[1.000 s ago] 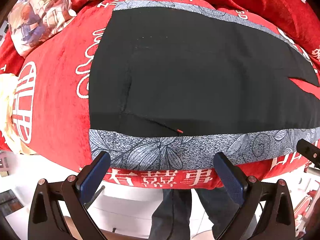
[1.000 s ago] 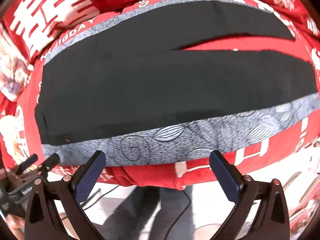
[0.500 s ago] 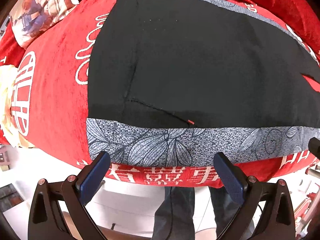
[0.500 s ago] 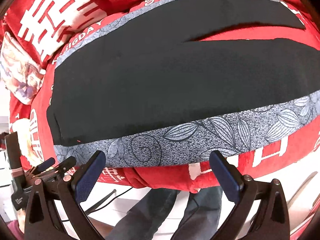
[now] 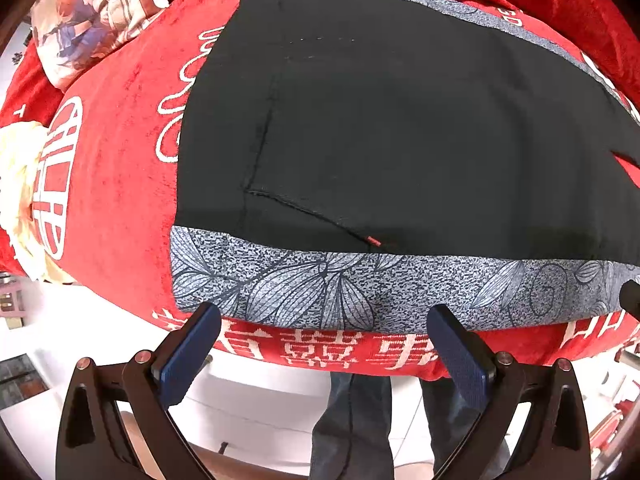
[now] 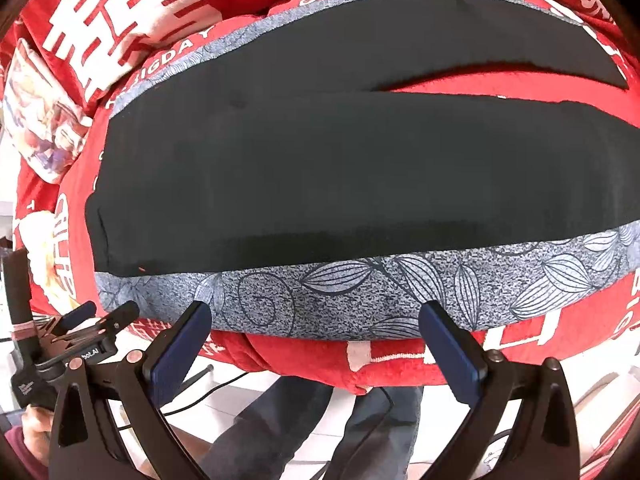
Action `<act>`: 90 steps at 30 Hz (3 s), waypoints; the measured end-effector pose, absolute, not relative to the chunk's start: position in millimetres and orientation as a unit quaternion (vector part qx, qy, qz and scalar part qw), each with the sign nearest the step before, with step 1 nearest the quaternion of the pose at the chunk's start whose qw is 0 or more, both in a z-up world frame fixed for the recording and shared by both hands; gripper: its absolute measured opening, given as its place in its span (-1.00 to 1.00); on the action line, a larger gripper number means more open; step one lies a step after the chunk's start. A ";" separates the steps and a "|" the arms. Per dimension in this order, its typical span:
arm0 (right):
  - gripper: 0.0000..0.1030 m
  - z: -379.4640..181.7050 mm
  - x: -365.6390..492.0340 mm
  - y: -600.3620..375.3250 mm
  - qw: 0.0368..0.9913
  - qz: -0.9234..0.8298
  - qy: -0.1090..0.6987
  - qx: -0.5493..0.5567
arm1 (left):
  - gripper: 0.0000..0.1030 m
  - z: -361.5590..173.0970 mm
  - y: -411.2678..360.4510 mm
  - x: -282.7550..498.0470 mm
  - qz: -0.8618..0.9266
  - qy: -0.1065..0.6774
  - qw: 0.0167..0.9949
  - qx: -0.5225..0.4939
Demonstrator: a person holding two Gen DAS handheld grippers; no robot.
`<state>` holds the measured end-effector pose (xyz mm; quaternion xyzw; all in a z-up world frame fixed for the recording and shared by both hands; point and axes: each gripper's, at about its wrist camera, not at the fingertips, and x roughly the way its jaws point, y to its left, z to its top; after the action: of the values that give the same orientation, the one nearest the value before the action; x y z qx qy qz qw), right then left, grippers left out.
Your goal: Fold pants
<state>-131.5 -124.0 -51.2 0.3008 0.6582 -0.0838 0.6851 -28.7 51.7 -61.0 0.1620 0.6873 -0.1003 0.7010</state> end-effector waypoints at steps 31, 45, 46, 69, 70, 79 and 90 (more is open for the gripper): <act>0.53 -137.1 -131.3 -71.7 0.584 0.096 0.479 0.648 | 1.00 -123.6 147.8 -26.6 -0.187 0.722 0.636 -0.198; 0.53 -138.3 -176.9 -117.5 0.595 0.020 0.490 0.637 | 0.28 -109.9 159.9 -3.8 -0.172 0.707 0.655 -0.205; 0.48 -143.2 -186.0 -124.9 0.590 0.013 0.475 0.653 | 0.23 -109.8 159.0 -4.2 -0.176 0.708 0.654 -0.200; -0.80 -50.0 9.8 -215.8 0.702 0.091 0.534 0.462 | -0.34 -12.7 70.2 116.1 -0.205 0.606 0.758 -0.128; -0.80 -56.1 26.8 -220.4 0.704 0.092 0.541 0.451 | -0.32 -13.5 62.3 128.3 -0.200 0.598 0.767 -0.122; -0.55 -141.1 97.9 -242.0 0.659 0.038 0.588 0.468 | 0.55 -56.0 42.7 195.9 -0.093 0.601 0.792 -0.047; 0.22 -85.9 86.1 -239.2 0.691 0.061 0.569 0.442 | 0.55 -21.1 26.8 161.7 -0.111 0.595 0.793 0.065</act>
<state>86.1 -239.2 -85.9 0.4417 0.5695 0.0610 0.6906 161.7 26.8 -21.1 0.0646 0.5951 -0.1110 0.7933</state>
